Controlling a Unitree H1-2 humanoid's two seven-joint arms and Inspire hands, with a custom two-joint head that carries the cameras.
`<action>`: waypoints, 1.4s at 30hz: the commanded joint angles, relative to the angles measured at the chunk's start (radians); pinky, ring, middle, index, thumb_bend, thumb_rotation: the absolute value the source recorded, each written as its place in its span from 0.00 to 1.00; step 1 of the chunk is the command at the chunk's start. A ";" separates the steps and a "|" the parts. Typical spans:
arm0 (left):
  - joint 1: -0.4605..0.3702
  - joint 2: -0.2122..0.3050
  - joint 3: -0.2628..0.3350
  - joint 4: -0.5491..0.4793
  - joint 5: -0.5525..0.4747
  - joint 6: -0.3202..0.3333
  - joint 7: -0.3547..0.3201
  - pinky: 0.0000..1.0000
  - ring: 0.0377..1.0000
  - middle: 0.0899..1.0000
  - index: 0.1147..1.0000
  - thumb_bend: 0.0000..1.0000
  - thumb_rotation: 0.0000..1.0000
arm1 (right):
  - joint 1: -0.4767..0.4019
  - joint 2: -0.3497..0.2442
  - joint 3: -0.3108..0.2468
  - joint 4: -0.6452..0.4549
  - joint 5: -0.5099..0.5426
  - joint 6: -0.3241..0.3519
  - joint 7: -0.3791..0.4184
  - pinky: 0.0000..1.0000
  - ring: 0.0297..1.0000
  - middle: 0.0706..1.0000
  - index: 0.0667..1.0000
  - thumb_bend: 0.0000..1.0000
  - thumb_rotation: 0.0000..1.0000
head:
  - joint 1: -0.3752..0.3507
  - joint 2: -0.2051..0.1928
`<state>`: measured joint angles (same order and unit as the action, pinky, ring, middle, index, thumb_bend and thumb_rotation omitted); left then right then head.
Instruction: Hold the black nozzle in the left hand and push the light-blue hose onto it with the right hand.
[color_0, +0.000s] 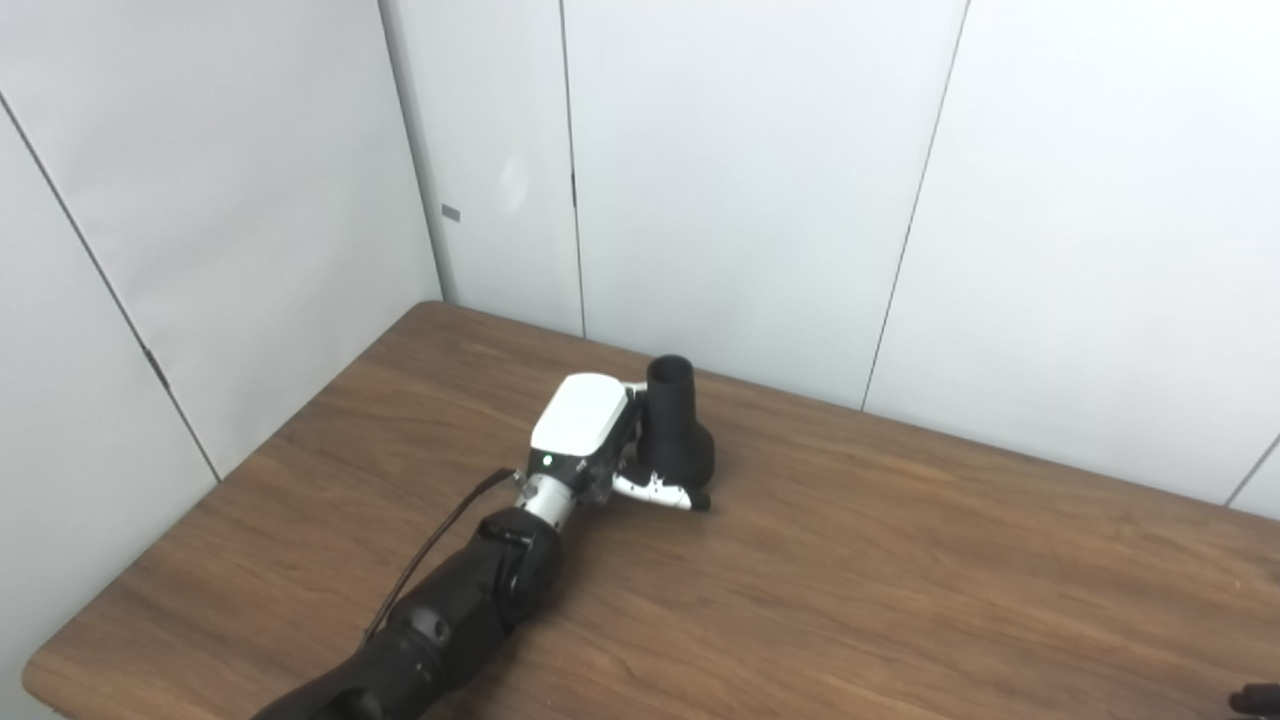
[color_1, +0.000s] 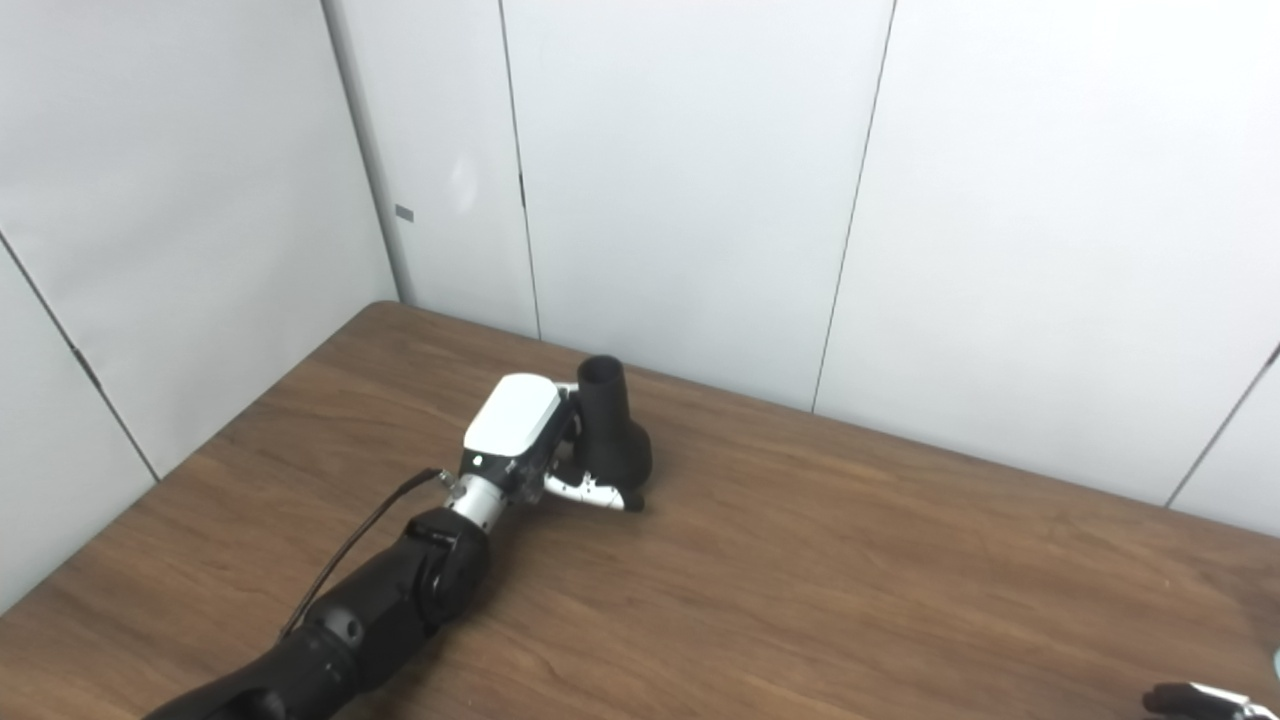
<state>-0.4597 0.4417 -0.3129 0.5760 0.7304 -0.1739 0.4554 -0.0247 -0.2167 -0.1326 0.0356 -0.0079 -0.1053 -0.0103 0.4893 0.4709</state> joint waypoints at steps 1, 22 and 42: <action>0.062 -0.030 -0.006 0.016 -0.020 -0.021 0.004 0.37 0.41 0.44 0.43 0.50 0.00 | 0.004 -0.014 -0.007 -0.016 -0.010 0.010 -0.001 0.40 0.53 0.55 0.51 0.78 0.68 | 0.001 0.003; 0.132 -0.028 0.017 -0.143 -0.012 -0.101 -0.088 0.23 0.33 0.42 0.47 0.49 0.00 | 0.025 0.026 0.023 -0.074 -0.046 0.014 -0.025 0.43 0.54 0.56 0.54 0.54 0.58 | -0.159 0.046; 0.224 -0.036 -0.003 -0.431 0.020 -0.126 -0.280 0.08 0.09 0.42 0.41 0.52 0.00 | 0.040 0.094 0.047 -0.281 -0.115 0.129 -0.044 0.54 0.61 0.61 0.61 0.28 0.10 | -0.504 0.098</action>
<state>-0.2326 0.4142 -0.2984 0.1712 0.7429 -0.2598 0.1859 0.0352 -0.1130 -0.0710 -0.2016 -0.1231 0.0361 -0.0421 -0.0137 0.5676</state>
